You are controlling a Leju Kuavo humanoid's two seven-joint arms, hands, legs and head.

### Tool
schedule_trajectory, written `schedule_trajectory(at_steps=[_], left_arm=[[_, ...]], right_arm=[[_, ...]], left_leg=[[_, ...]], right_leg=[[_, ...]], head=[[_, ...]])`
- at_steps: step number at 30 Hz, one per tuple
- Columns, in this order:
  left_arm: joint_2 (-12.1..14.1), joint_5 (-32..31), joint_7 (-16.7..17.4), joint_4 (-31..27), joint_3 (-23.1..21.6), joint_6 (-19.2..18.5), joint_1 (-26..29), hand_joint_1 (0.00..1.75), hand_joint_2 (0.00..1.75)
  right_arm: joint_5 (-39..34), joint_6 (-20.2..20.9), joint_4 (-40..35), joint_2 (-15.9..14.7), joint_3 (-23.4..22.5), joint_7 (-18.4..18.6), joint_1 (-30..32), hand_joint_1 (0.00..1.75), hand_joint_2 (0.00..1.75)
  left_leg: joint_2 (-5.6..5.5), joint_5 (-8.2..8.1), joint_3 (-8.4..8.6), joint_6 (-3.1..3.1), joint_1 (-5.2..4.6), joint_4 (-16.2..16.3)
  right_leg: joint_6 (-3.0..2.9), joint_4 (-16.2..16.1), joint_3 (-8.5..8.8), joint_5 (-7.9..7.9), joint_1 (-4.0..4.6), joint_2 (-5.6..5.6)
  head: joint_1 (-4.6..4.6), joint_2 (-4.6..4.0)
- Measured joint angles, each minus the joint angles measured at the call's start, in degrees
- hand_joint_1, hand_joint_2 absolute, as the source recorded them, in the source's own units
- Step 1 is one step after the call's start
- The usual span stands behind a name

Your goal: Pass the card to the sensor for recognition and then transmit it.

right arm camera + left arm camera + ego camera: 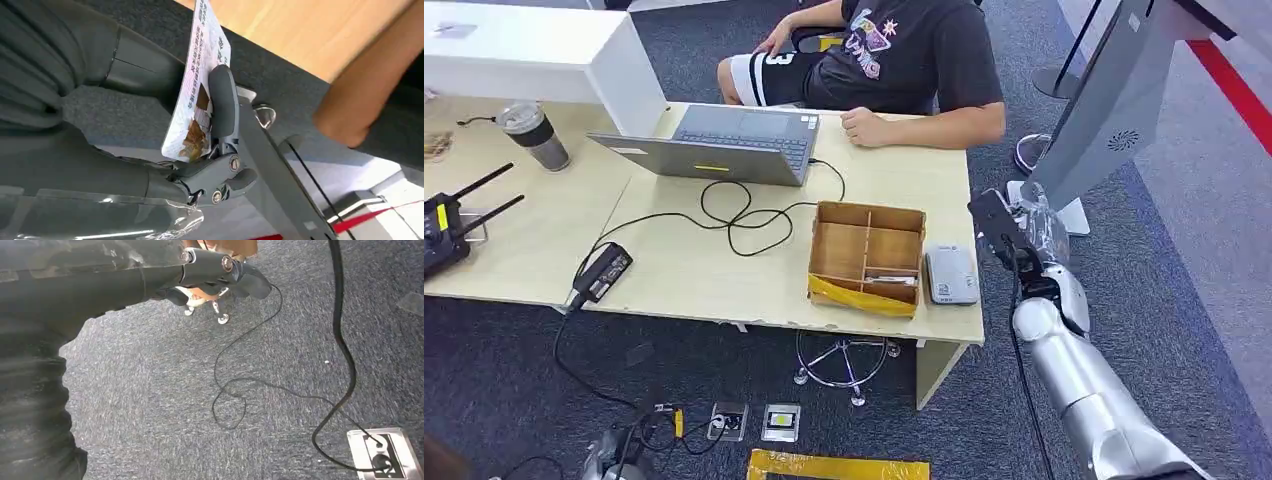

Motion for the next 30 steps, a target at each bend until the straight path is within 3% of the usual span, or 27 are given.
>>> schedule_trajectory(at_steps=[30], left_arm=[[0.0, -1.0, 0.0, 0.0, 0.0, -0.3, -0.2, 0.0, 1.75]], right_arm=[[1.0, 0.7, 3.7, 1.8, -0.8, -2.3, 3.1, 1.75, 1.75]], left_leg=[[0.01, 0.0, -0.01, 0.0, 0.0, 0.0]], right_leg=[[0.0, 0.0, 0.0, 0.0, 0.0, 0.03]], head=[[0.0, 0.02]])
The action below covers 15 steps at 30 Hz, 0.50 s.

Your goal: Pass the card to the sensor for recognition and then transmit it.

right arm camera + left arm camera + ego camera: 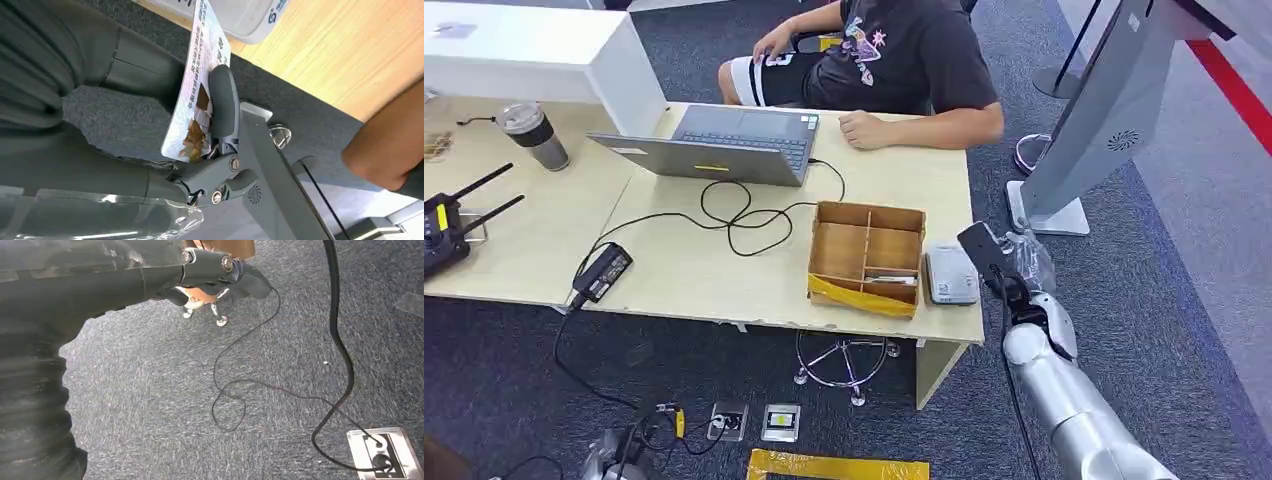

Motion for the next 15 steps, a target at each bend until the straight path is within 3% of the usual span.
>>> schedule_trajectory(at_steps=[15], left_arm=[[0.0, -0.2, 0.4, 0.0, 0.0, -0.5, -0.5, 0.0, 1.75]], right_arm=[[2.3, 1.8, 1.5, 3.2, 0.4, -0.5, 1.3, 1.75, 1.75]], left_leg=[[0.0, 0.0, 0.0, 0.0, 0.0, 0.0]], right_leg=[[0.0, 0.0, 0.0, 0.0, -0.01, -0.01]], head=[[0.02, 0.0]])
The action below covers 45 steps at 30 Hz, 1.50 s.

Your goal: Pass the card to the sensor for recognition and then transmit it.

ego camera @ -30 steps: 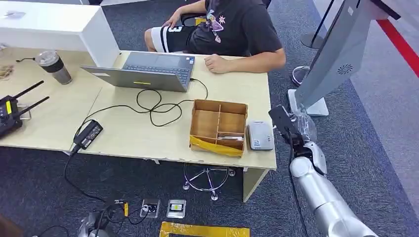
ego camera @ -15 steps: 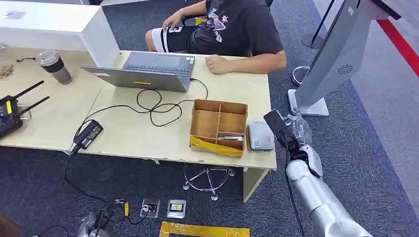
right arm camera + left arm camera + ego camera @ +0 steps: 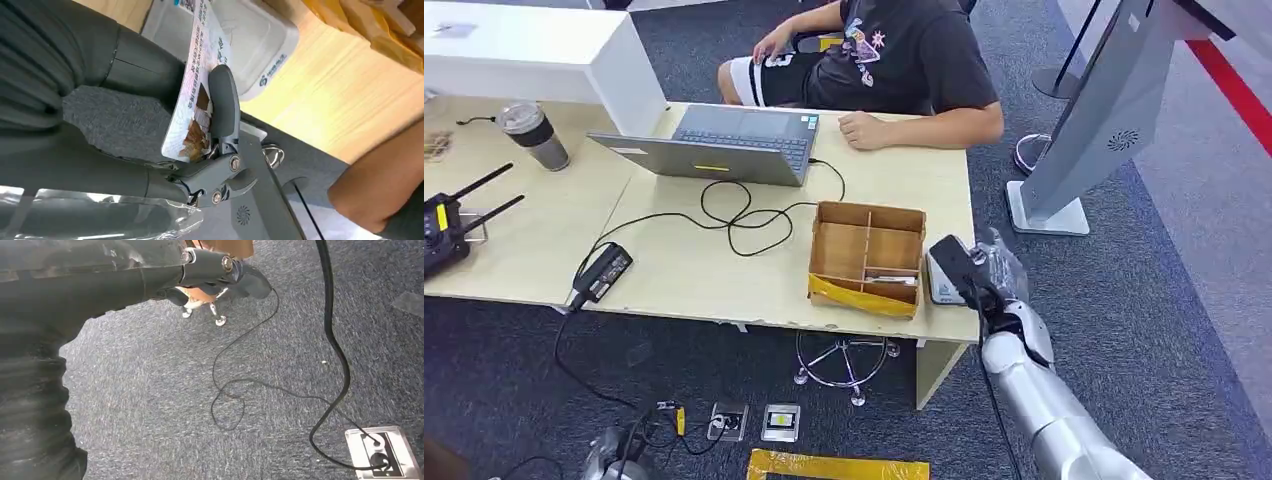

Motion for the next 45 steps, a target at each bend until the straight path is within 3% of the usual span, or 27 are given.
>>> schedule_trajectory(at_steps=[45], left_arm=[[0.0, 0.0, 0.2, 0.0, -1.0, 0.0, -0.2, 0.0, 1.75]], right_arm=[[0.9, 2.7, 3.6, -0.5, 1.3, 4.2, 0.8, 1.75, 1.75]], left_leg=[[0.01, 0.0, 0.1, 0.0, 0.0, 0.0]], right_leg=[[-0.01, 0.0, 0.05, 0.01, 0.0, 0.03]], head=[[-0.02, -0.02]])
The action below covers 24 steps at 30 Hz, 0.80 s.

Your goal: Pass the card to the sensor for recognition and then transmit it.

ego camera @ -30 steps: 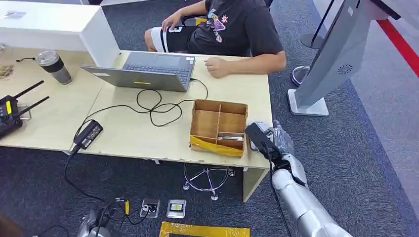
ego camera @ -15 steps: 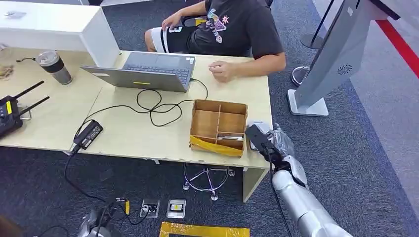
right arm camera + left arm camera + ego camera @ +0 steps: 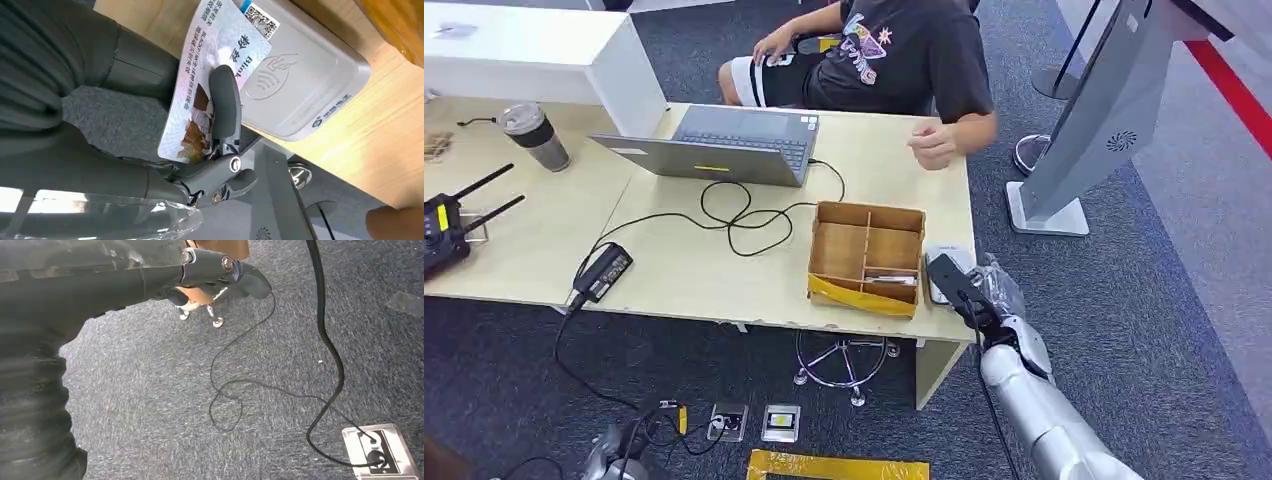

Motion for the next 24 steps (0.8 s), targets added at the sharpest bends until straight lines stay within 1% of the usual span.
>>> schedule_trajectory(at_steps=[18, 20, 24], left_arm=[[0.0, 0.0, 0.0, 0.0, 0.0, 0.0, 0.0, 0.0, 1.75], [0.0, 0.1, 0.0, 0.0, 0.0, 0.0, 0.0, 0.0, 1.75], [0.0, 0.3, 0.0, 0.0, 0.0, 0.0, 0.0, 0.0, 1.75]], right_arm=[[-0.9, 0.3, 0.2, -0.5, 0.0, -0.1, -0.1, 1.75, 1.75], [-2.6, 0.2, 0.2, -0.5, 0.0, -1.6, -0.3, 1.75, 1.75], [-7.1, -1.3, 0.1, -0.7, -0.5, -6.0, -1.5, 1.75, 1.75]], left_leg=[[0.0, 0.0, 0.02, 0.0, 0.0, 0.0], [0.0, 0.0, 0.02, 0.0, 0.0, 0.0], [0.0, 0.01, -0.01, 0.0, 0.0, 0.0]], right_leg=[[0.0, 0.0, 0.02, 0.0, 0.0, 0.0], [0.0, 0.0, 0.02, 0.01, 0.0, 0.0], [0.01, 0.0, 0.02, 0.04, -0.01, 0.0]], head=[[0.0, 0.0], [0.0, 0.0], [0.02, 0.02]])
